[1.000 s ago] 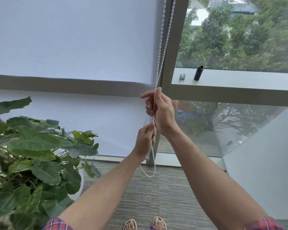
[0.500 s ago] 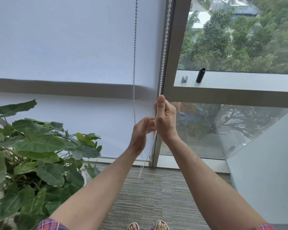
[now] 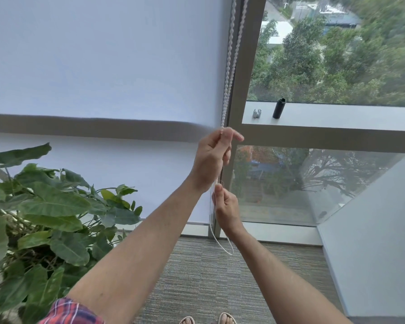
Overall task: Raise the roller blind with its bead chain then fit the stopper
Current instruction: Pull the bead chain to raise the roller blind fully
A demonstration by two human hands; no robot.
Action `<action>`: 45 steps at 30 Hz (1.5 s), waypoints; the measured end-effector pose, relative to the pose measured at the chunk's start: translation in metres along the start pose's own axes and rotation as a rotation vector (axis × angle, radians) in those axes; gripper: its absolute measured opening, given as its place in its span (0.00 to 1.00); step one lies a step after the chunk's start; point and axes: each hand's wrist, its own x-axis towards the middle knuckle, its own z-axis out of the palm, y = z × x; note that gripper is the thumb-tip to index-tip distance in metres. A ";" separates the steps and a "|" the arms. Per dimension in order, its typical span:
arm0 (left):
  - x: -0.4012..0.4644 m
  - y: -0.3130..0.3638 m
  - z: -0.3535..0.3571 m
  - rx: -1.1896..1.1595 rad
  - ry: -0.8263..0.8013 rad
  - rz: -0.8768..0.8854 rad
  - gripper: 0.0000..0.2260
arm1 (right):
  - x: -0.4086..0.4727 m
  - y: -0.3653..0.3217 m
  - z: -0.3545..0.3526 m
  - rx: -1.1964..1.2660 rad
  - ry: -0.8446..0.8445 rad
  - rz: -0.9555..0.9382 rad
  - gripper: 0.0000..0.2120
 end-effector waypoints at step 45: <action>-0.039 -0.091 -0.012 0.200 -0.068 -0.267 0.19 | 0.071 -0.090 -0.015 0.244 0.204 -0.243 0.22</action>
